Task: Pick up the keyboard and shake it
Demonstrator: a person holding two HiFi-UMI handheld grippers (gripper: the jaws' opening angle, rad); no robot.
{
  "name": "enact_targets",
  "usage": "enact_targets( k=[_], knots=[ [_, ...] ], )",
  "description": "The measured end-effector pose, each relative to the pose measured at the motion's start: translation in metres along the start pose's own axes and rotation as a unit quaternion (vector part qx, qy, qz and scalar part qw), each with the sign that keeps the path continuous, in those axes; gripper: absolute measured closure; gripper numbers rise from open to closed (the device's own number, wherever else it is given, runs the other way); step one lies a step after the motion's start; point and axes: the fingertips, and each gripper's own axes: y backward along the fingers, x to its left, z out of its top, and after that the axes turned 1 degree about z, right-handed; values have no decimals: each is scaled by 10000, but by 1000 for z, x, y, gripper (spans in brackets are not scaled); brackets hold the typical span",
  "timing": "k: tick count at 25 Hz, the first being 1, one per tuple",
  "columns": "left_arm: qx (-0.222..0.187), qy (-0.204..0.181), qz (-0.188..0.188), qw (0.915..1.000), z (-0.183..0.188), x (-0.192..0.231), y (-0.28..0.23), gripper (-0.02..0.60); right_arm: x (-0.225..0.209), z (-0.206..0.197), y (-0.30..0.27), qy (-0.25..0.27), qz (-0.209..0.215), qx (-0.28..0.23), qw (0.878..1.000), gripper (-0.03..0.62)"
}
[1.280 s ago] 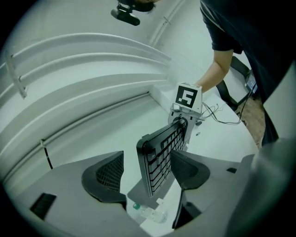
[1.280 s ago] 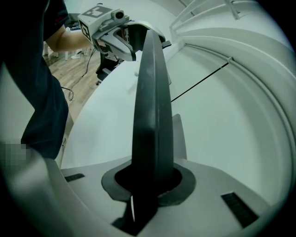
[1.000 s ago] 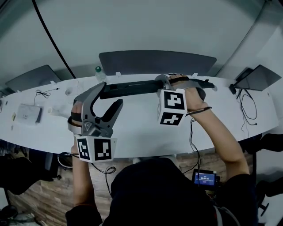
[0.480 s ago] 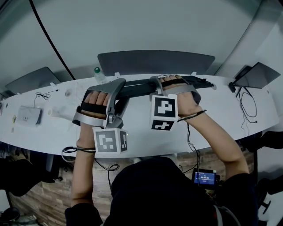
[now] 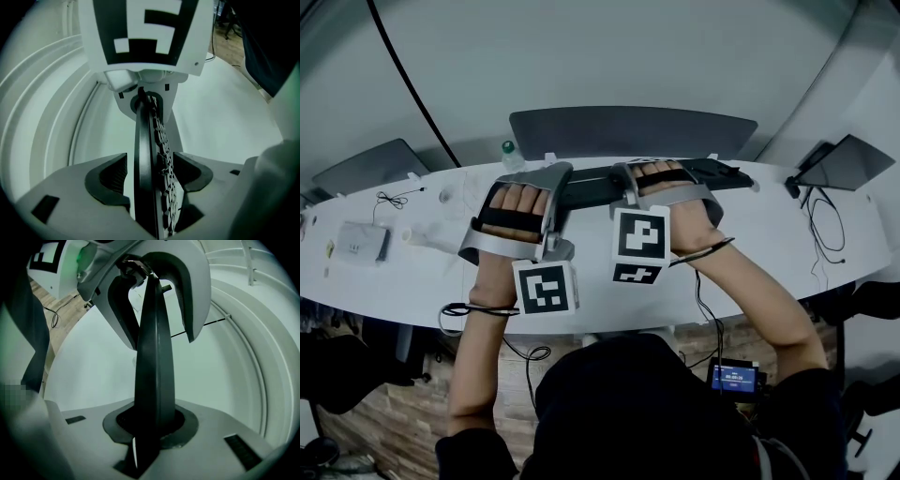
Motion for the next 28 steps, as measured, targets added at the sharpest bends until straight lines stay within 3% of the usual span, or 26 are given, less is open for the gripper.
enact_targets(
  k=[9, 20, 22, 28],
  knots=[
    [477, -76, -92, 9988, -17, -3, -8, 264, -1, 6, 9, 111, -93, 34, 9999, 513],
    [566, 613, -663, 9943, -15, -24, -9, 402, 5, 7, 7, 364, -175, 183, 9990, 513],
    [525, 672, -681, 9940, -13, -27, -10, 444, 4, 6, 5, 508, -285, 251, 9980, 513],
    [704, 864, -726, 9911, -18, -33, -17, 485, 5, 3, 2, 719, -474, 323, 9958, 505]
  ],
)
